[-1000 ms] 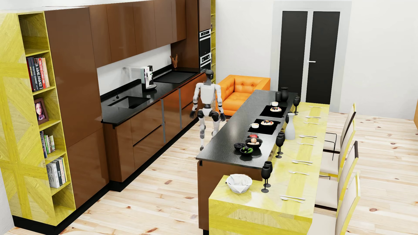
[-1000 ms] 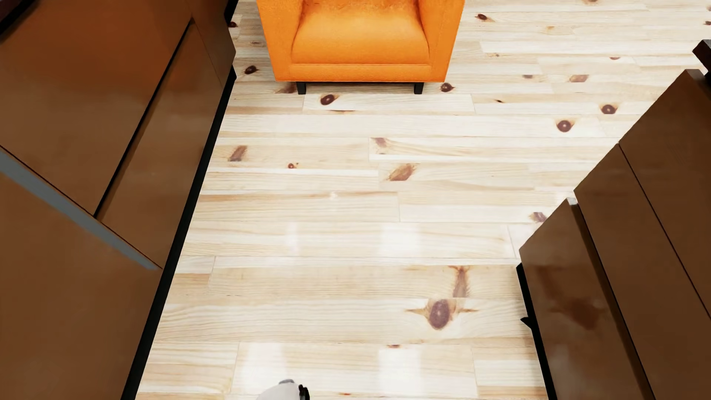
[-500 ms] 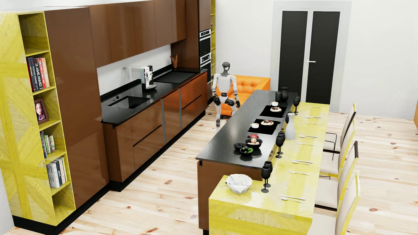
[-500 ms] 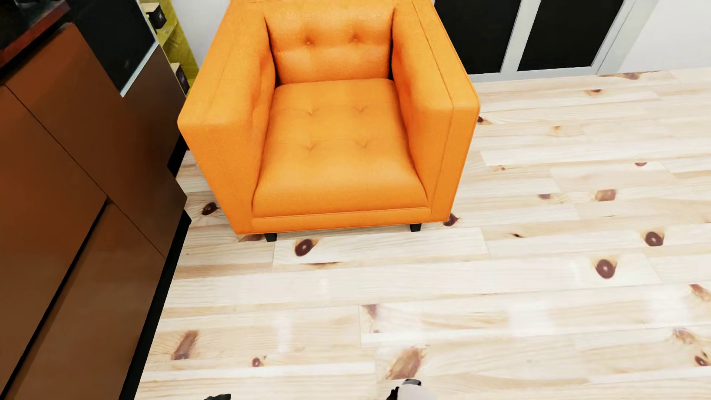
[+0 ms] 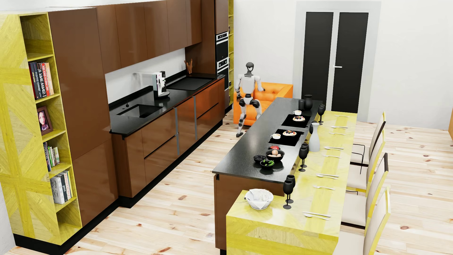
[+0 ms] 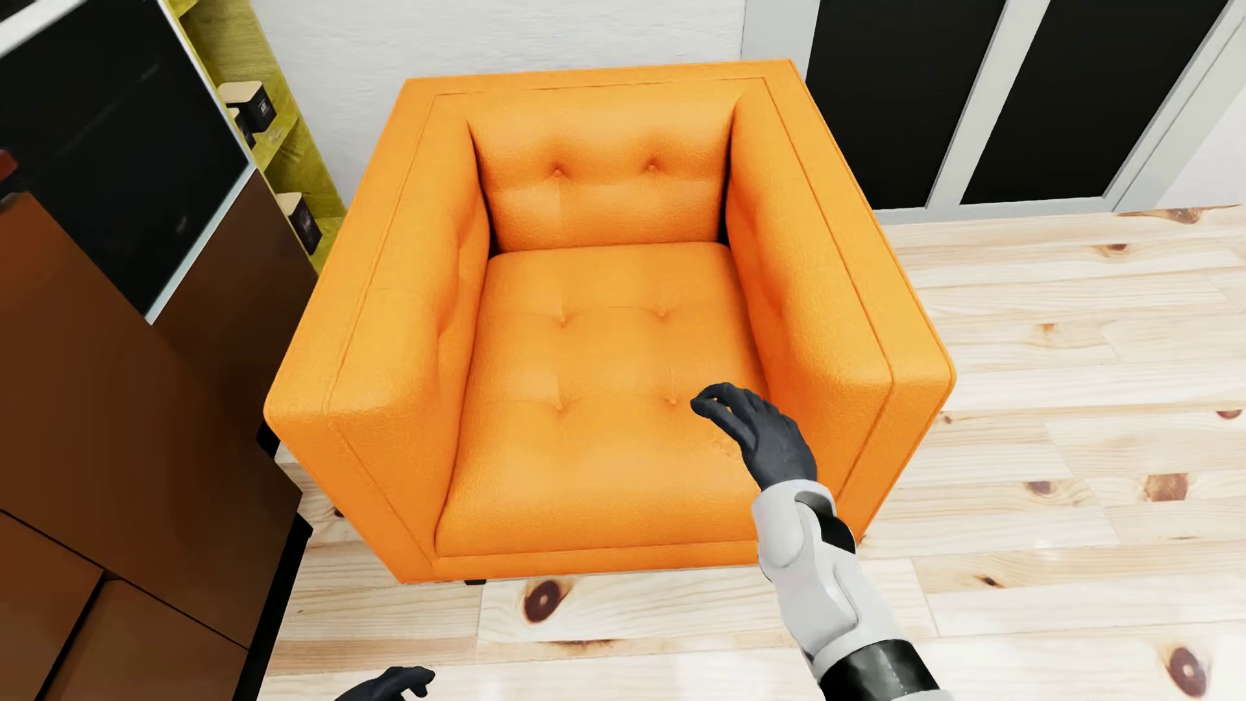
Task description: Move towards the armchair
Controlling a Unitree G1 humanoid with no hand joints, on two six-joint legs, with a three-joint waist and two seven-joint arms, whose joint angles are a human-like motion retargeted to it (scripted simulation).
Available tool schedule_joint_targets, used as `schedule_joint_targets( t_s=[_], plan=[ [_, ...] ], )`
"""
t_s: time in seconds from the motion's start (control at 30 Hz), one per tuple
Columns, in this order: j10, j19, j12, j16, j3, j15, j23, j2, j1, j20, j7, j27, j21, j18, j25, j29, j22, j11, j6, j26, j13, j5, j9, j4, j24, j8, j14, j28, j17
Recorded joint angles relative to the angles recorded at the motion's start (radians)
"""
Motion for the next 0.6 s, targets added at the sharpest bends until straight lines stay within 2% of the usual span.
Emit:
schedule_joint_targets(
  t_s=[0.03,0.1,0.17,0.23,0.27,0.3,0.33,0.37,0.43,0.47,0.5,0.53,0.6],
  plan=[
    [-0.029,0.010,0.022,0.009,0.005,0.000,-0.046,0.003,0.023,0.027,0.011,-0.019,0.023,0.008,0.015,0.003,-0.013,-0.018,-0.001,0.007,-0.047,0.009,-0.002,0.009,0.002,0.021,-0.031,0.015,-0.012],
    [-0.055,0.034,0.054,-0.033,0.014,0.018,-0.083,-0.019,0.027,0.120,0.103,-0.025,0.035,0.070,0.081,0.006,-0.007,-0.032,-0.010,0.041,-0.096,0.009,-0.002,0.019,-0.046,0.070,-0.026,0.090,-0.038],
    [-0.146,0.068,0.058,-0.086,0.022,0.044,-0.074,-0.047,0.052,0.172,0.152,0.031,0.034,0.095,0.109,0.019,0.031,-0.050,-0.033,0.078,-0.080,-0.009,0.000,-0.004,-0.091,0.112,-0.003,0.122,-0.063],
    [-0.232,0.114,0.067,-0.105,0.018,0.037,0.000,-0.061,0.082,0.156,0.207,0.110,0.076,0.100,0.062,0.045,0.047,-0.074,-0.062,0.077,-0.053,-0.027,0.000,-0.014,-0.073,0.124,0.017,0.088,-0.077],
    [-0.251,0.118,0.069,-0.107,0.015,-0.008,0.063,-0.073,0.089,0.146,0.221,0.154,0.107,0.099,0.023,0.078,0.051,-0.043,-0.075,0.070,-0.029,-0.054,0.000,-0.019,-0.062,0.081,0.021,0.072,-0.079],
    [-0.262,0.069,0.067,-0.107,0.011,-0.072,0.133,-0.078,0.091,0.138,0.222,0.196,0.140,0.096,-0.021,0.128,0.056,0.030,-0.086,0.067,0.004,-0.084,0.000,-0.026,-0.057,0.029,0.021,0.059,-0.080],
    [-0.275,0.044,0.062,-0.106,0.008,-0.090,0.201,-0.076,0.094,0.133,0.219,0.227,0.167,0.088,-0.055,0.178,0.056,0.114,-0.095,0.067,0.045,-0.122,-0.002,-0.036,-0.051,-0.026,0.020,0.050,-0.078],
    [-0.286,0.033,0.058,-0.105,0.005,-0.098,0.261,-0.054,0.096,0.132,0.213,0.245,0.176,0.075,-0.063,0.211,0.050,0.162,-0.102,0.064,0.096,-0.149,-0.004,-0.047,-0.046,-0.058,0.018,0.047,-0.069],
    [-0.303,0.032,0.050,-0.114,-0.001,-0.163,0.365,0.042,0.098,0.159,0.188,0.262,0.128,0.053,0.011,0.227,0.024,0.066,-0.114,0.059,0.216,-0.173,-0.013,-0.068,-0.056,-0.120,0.009,0.063,-0.030],
    [-0.309,0.030,0.050,-0.120,-0.004,-0.179,0.413,0.094,0.102,0.180,0.168,0.279,0.090,0.060,0.060,0.223,0.012,-0.007,-0.120,0.057,0.272,-0.176,-0.018,-0.077,-0.071,-0.153,0.011,0.083,-0.002],
    [-0.309,0.030,0.068,-0.119,-0.006,-0.177,0.465,0.137,0.106,0.207,0.151,0.298,0.068,0.074,0.096,0.211,0.012,-0.066,-0.122,0.034,0.316,-0.173,-0.022,-0.082,-0.088,-0.177,0.012,0.106,0.022],
    [-0.308,0.030,0.073,-0.127,-0.009,-0.167,0.518,0.168,0.112,0.236,0.142,0.317,0.073,0.082,0.110,0.199,0.021,-0.113,-0.122,0.029,0.346,-0.166,-0.025,-0.083,-0.100,-0.190,0.011,0.126,0.050],
    [-0.308,0.031,0.082,-0.154,-0.013,-0.151,0.598,0.197,0.124,0.294,0.141,0.327,0.114,0.093,0.115,0.234,0.048,-0.160,-0.118,0.042,0.377,-0.155,-0.029,-0.081,-0.116,-0.194,0.015,0.142,0.075]
  ],
)
